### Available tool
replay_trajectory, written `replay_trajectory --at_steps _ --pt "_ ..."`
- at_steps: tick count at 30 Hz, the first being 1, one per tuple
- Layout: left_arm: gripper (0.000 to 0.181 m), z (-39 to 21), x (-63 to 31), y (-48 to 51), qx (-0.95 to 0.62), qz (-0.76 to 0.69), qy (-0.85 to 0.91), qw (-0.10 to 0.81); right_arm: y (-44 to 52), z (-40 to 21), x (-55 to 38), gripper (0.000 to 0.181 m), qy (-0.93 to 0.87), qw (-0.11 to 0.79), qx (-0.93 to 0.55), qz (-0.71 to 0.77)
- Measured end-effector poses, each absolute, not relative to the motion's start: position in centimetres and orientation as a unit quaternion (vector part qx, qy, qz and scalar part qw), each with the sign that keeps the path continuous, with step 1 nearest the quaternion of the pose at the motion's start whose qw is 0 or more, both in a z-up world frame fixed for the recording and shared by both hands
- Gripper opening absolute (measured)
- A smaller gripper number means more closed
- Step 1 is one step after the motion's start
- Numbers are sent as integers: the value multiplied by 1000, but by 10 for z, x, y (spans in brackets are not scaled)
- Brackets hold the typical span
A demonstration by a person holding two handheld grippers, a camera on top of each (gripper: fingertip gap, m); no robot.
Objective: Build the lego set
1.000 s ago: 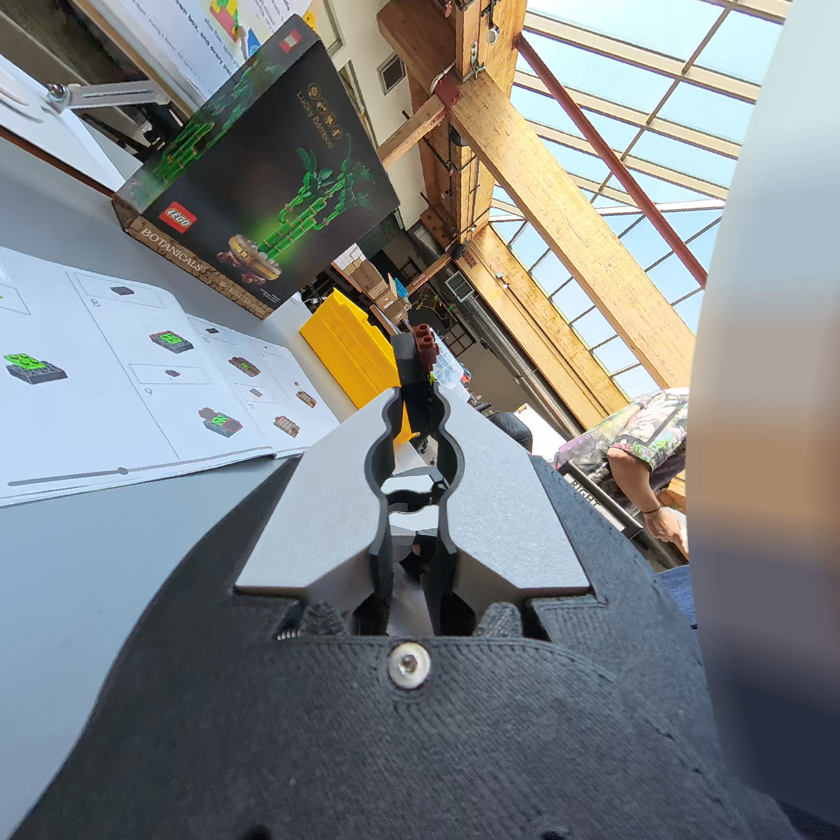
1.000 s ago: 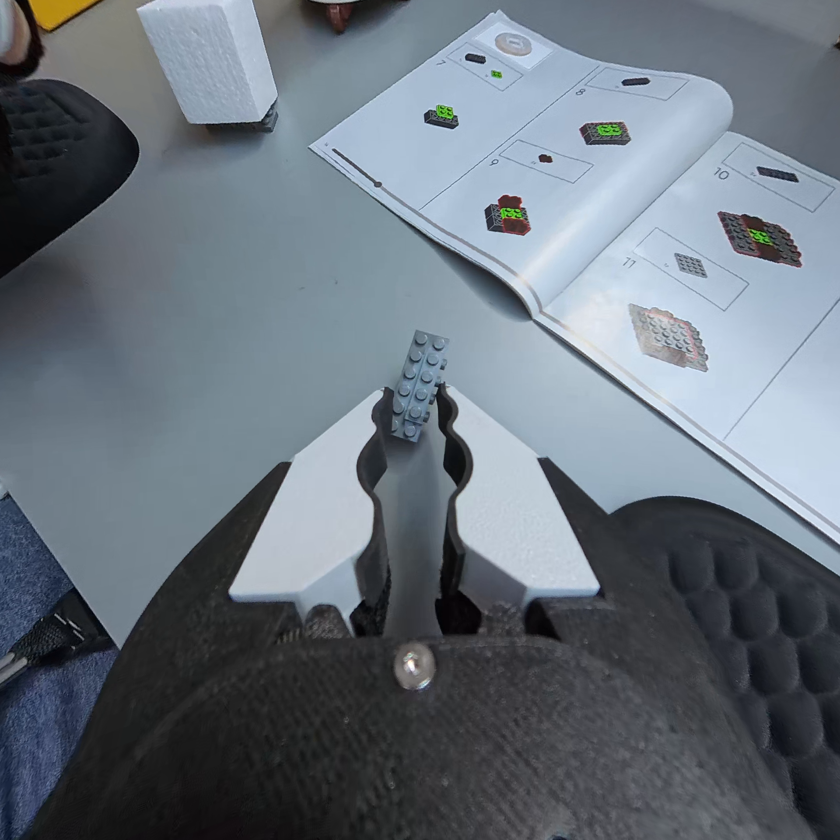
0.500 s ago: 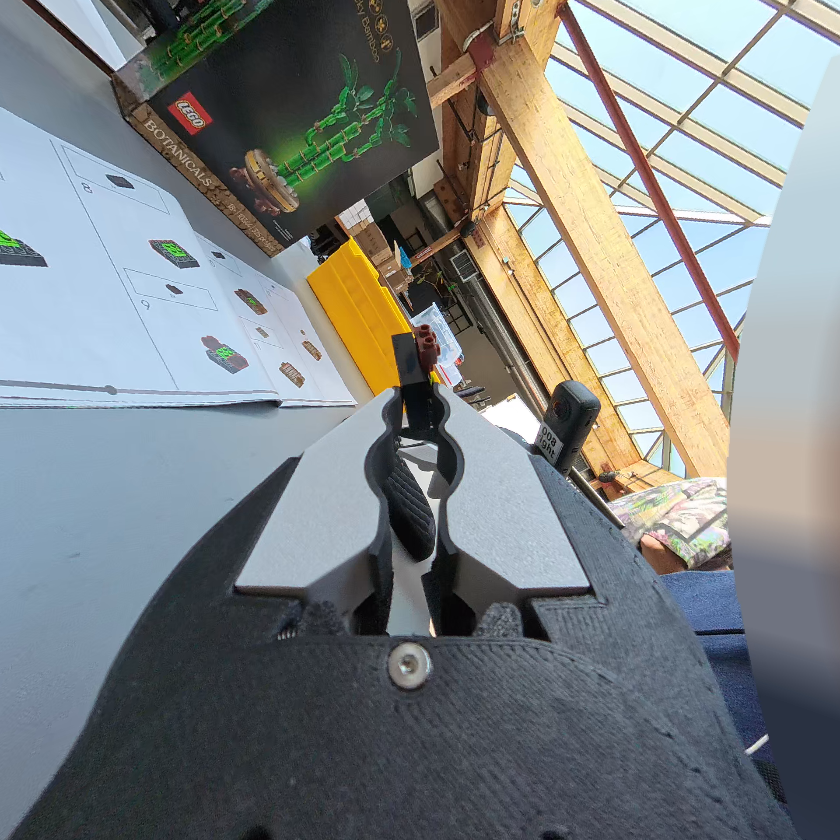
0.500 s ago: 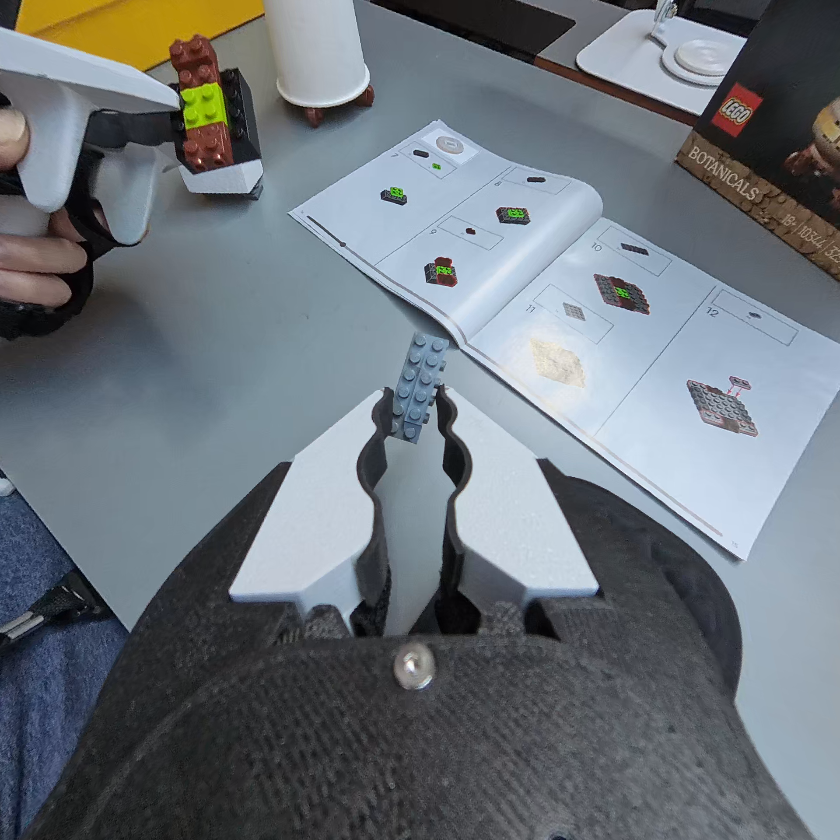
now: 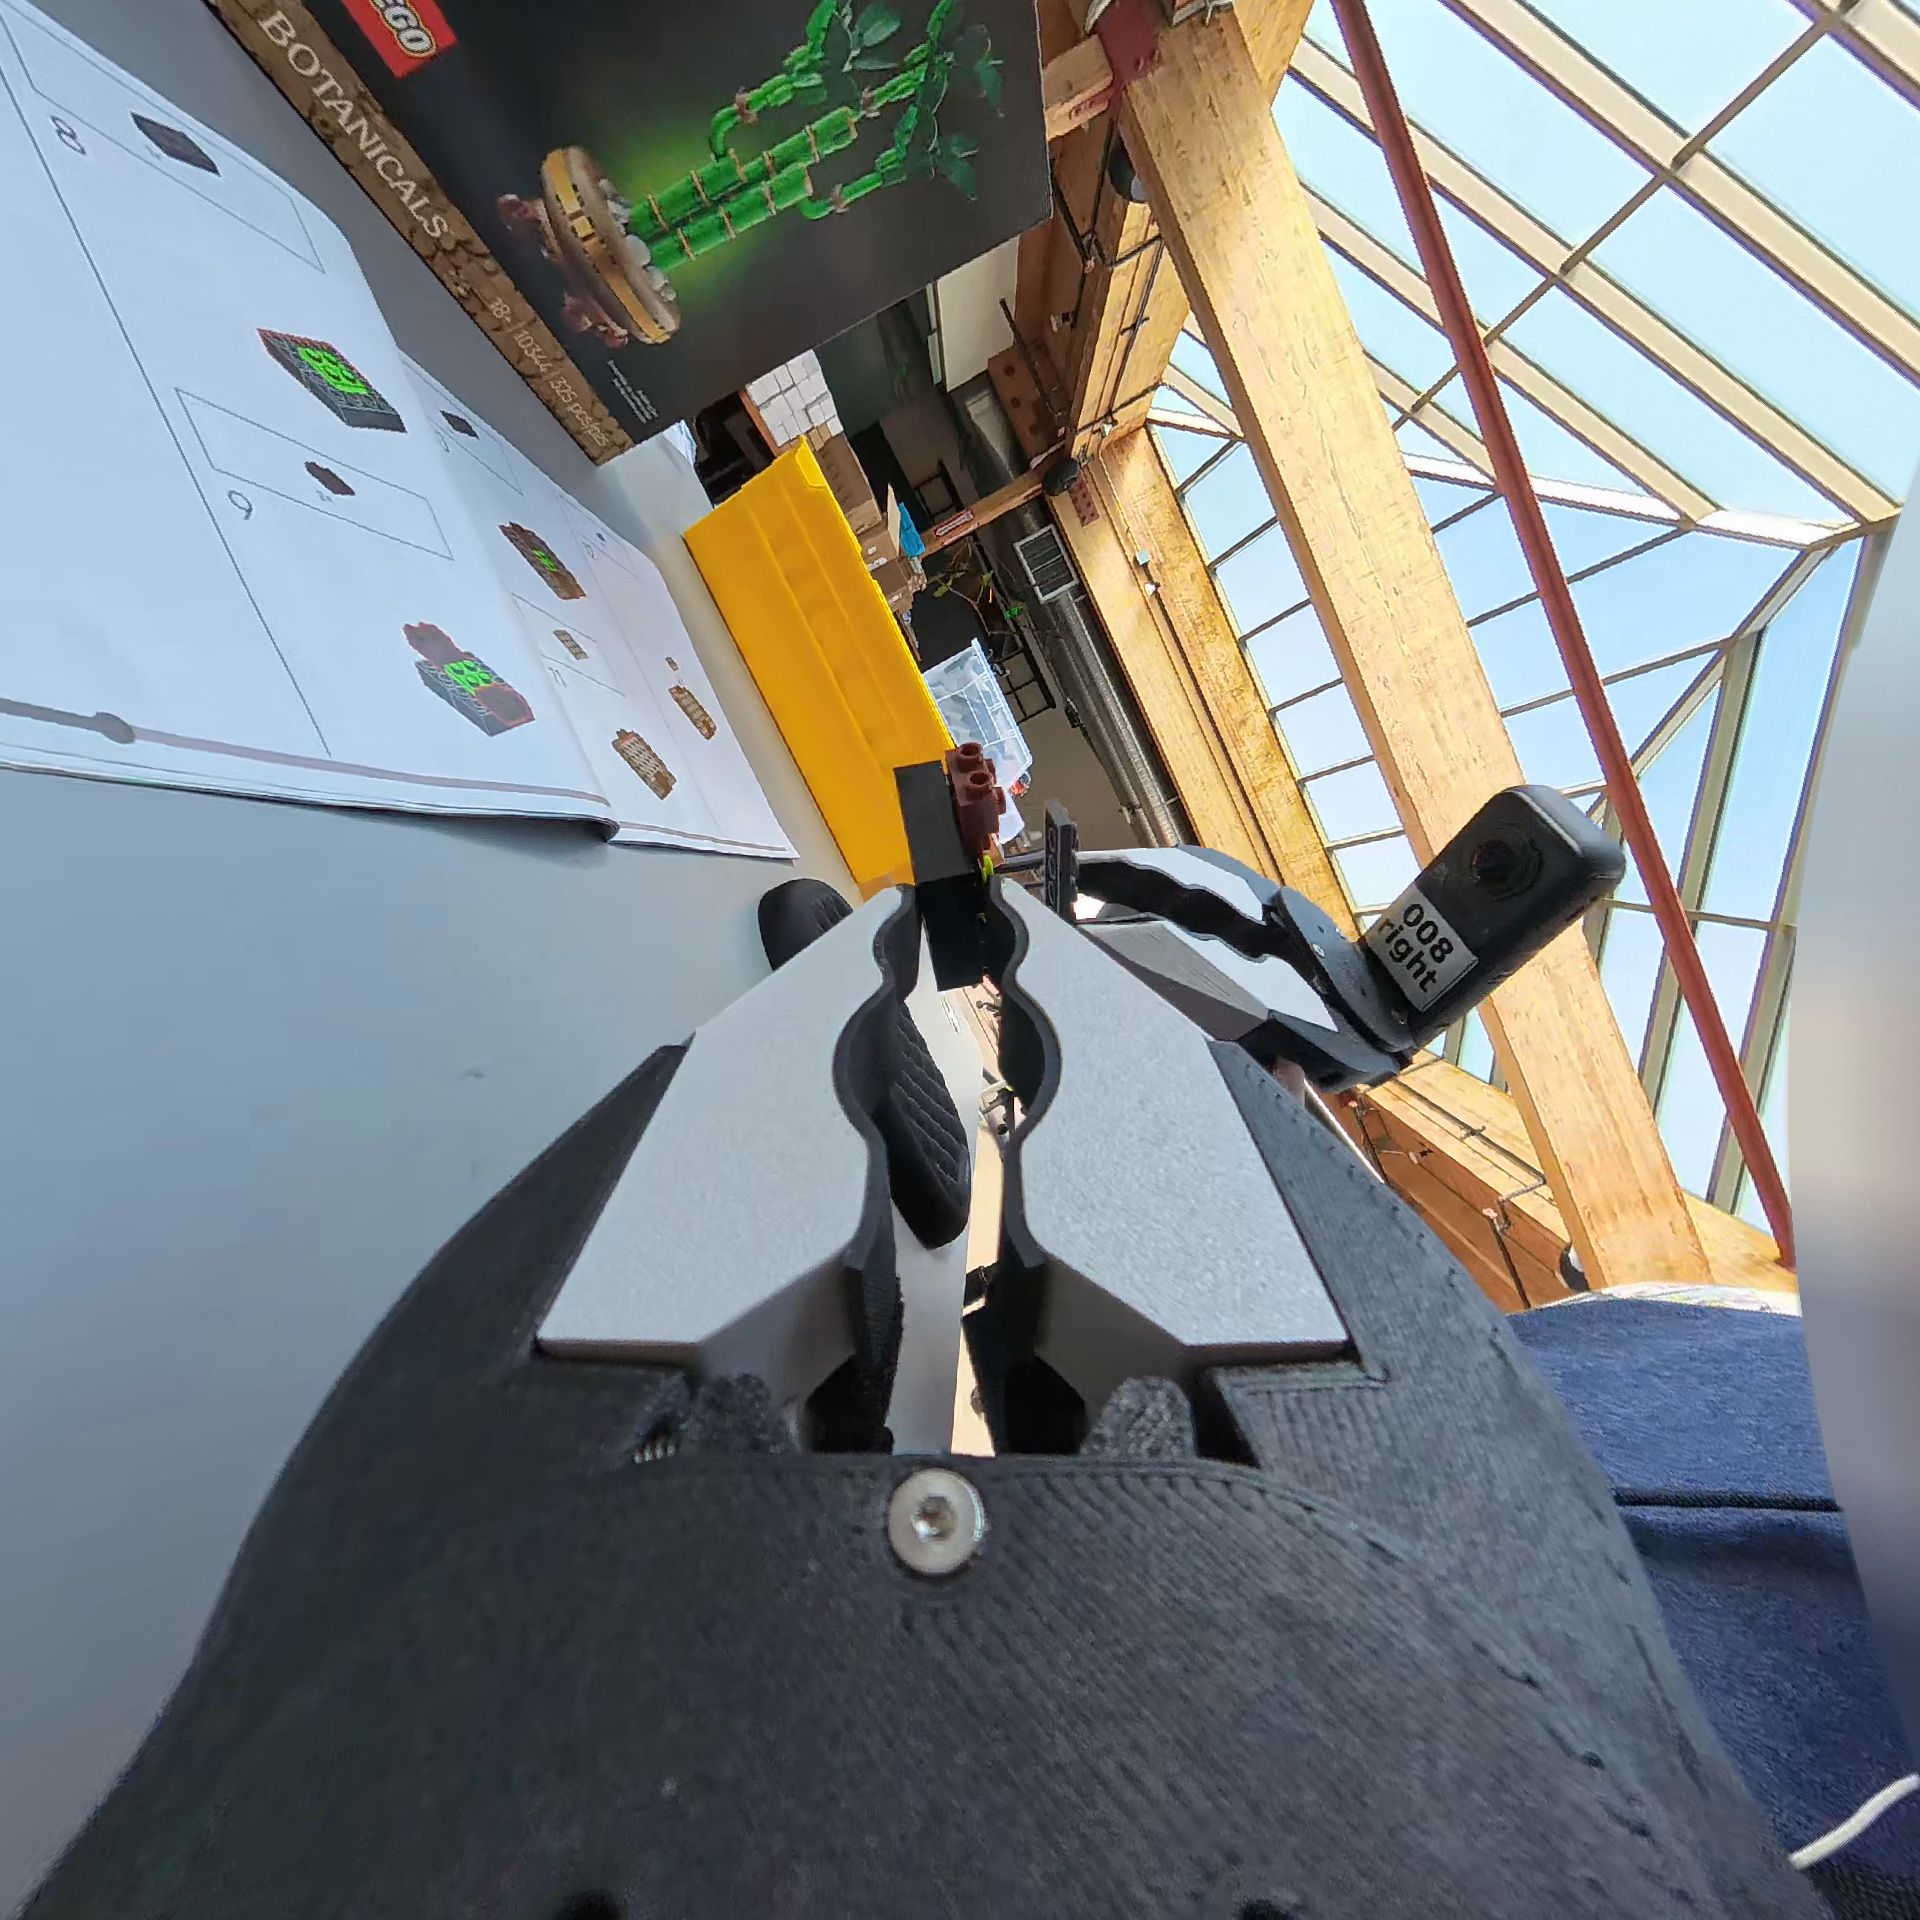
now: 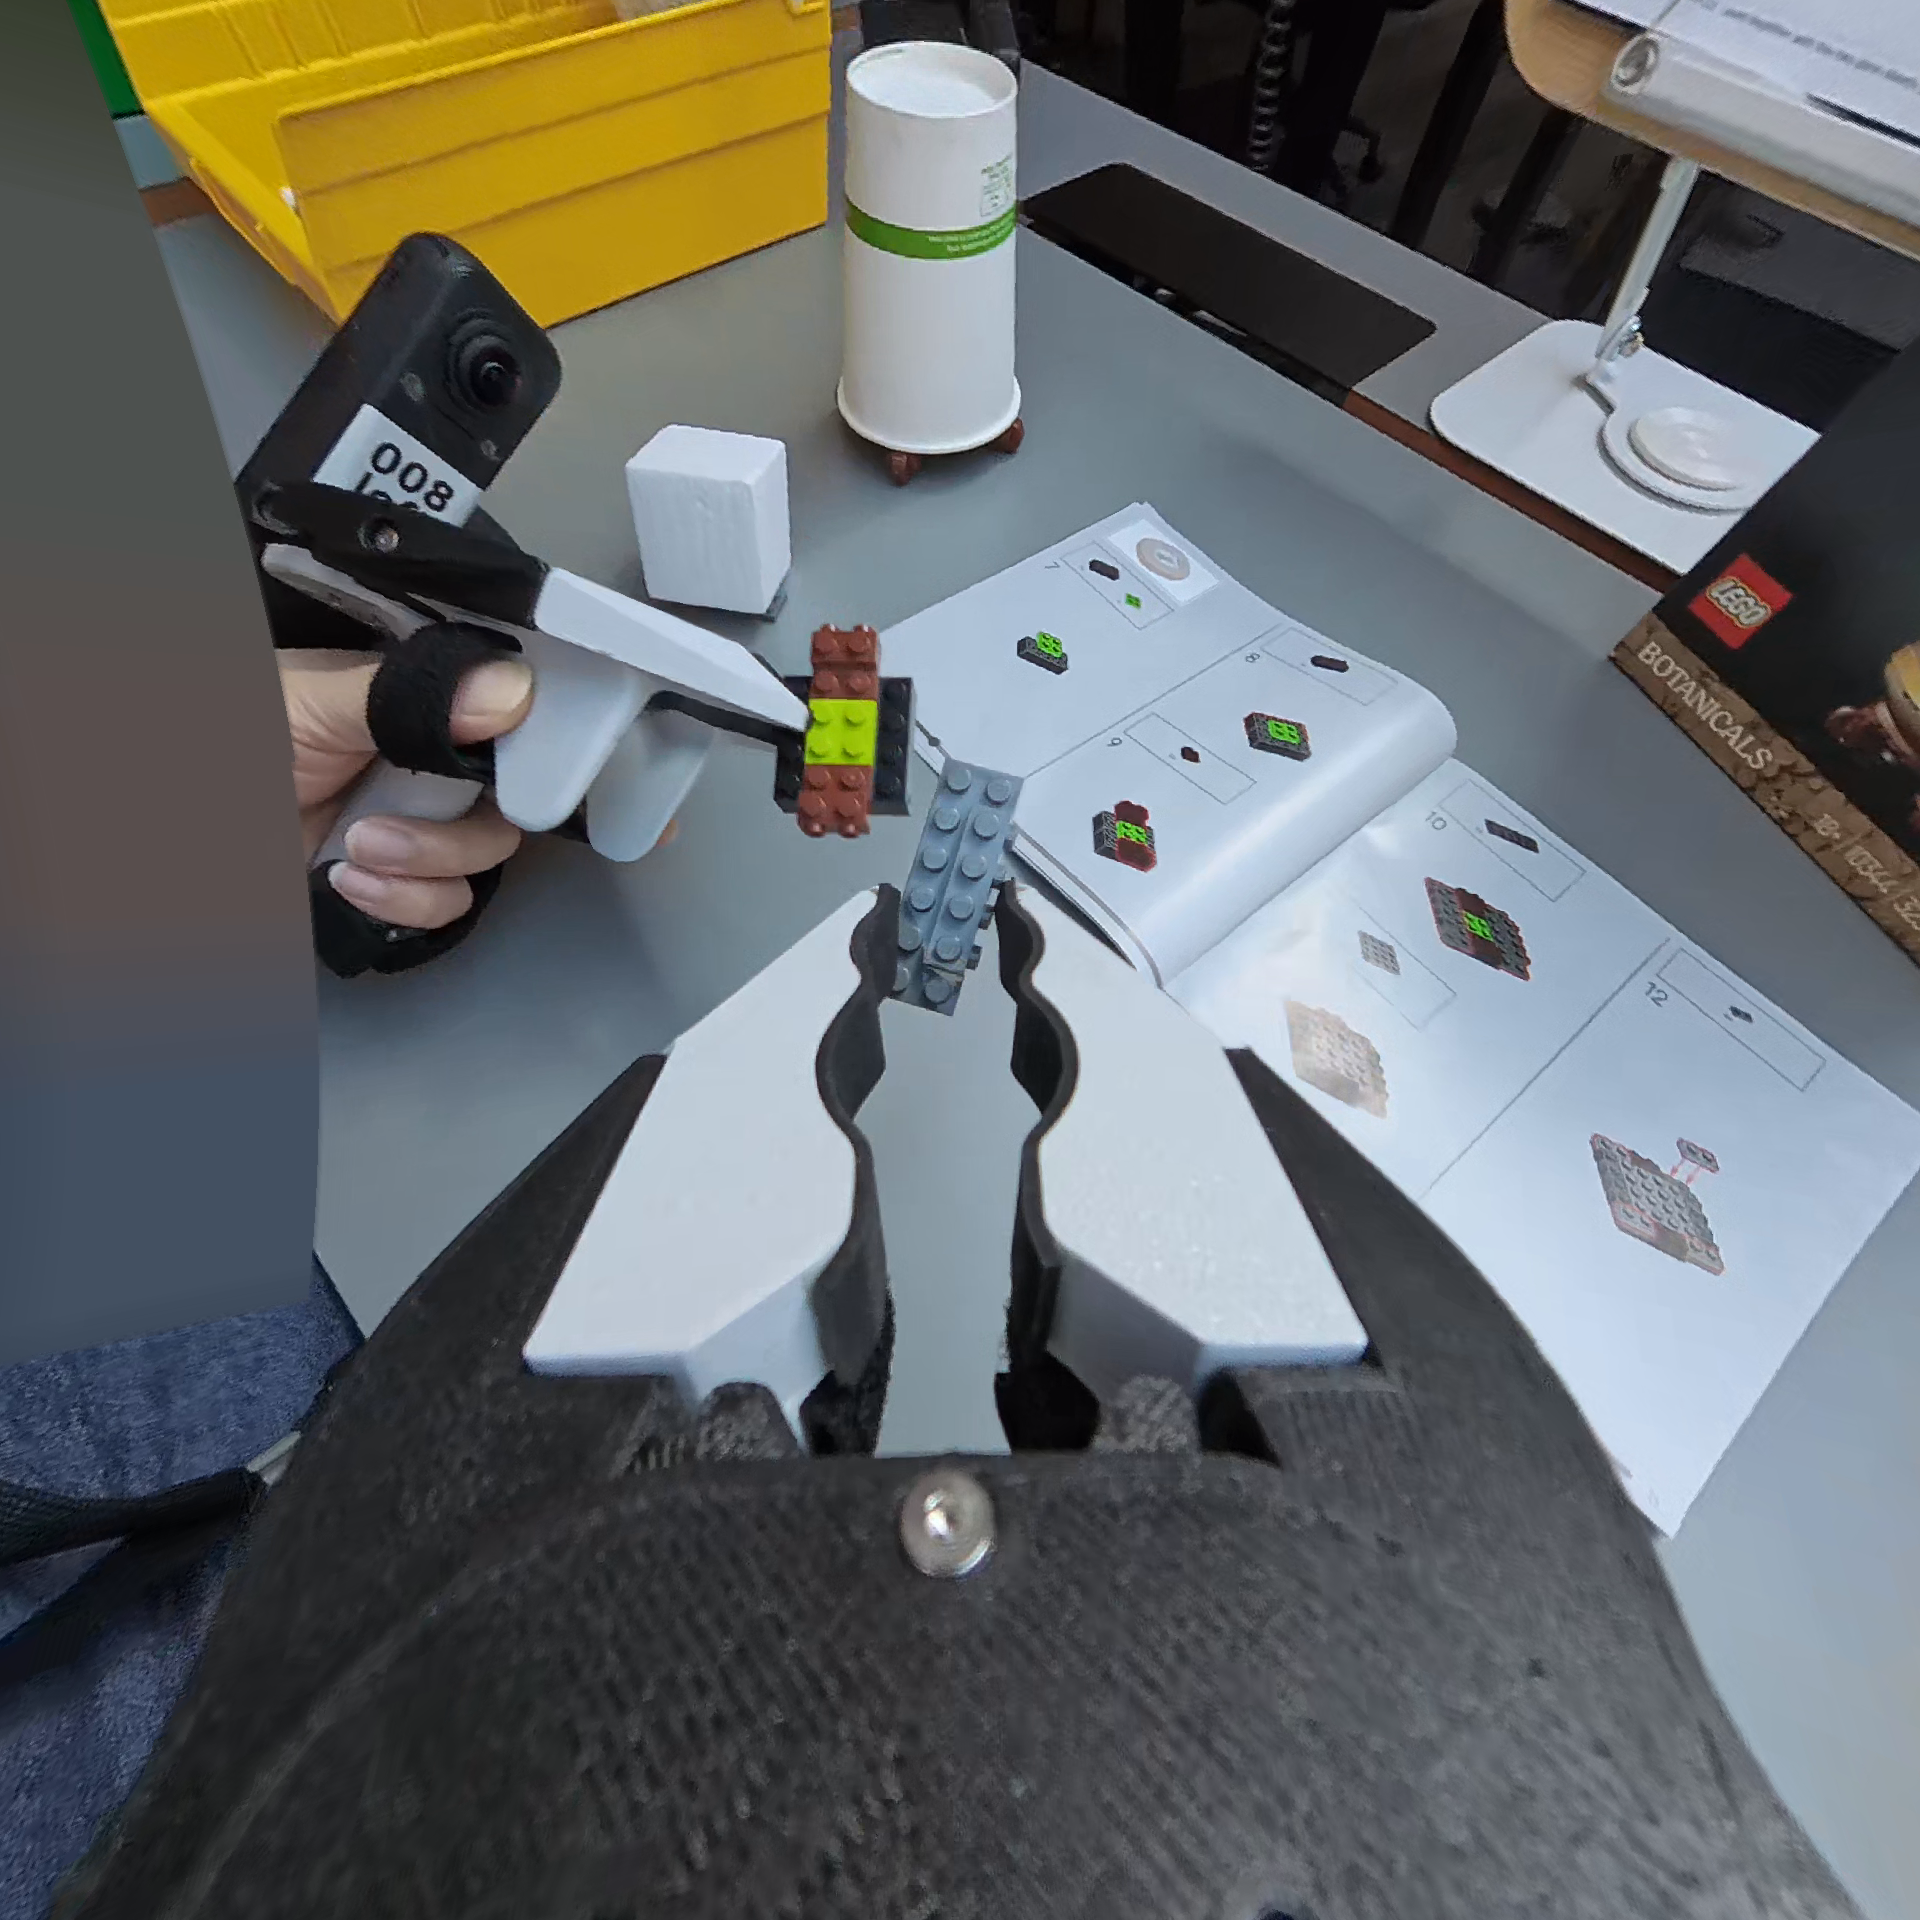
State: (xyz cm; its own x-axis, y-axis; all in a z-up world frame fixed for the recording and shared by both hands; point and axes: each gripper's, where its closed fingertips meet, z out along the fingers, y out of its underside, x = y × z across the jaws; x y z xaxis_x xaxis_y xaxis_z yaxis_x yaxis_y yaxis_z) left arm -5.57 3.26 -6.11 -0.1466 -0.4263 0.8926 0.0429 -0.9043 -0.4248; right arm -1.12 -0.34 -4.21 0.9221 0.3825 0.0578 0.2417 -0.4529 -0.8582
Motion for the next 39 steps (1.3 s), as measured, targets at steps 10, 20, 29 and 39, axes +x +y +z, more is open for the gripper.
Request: replay_trajectory --at_steps 10,20,29,39 --pt "9 -43 -65 22 -589 -780 147 151 16 -33 -51 18 -290 407 -865 48" --pt "9 -11 -88 22 -525 -821 125 186 24 0 -74 18 -343 368 -864 22" --pt "9 28 -114 22 -457 -849 115 239 28 38 -101 19 -427 365 -824 -70" --pt "8 48 -126 19 -439 -855 113 252 25 58 -113 20 -422 369 -827 -53"
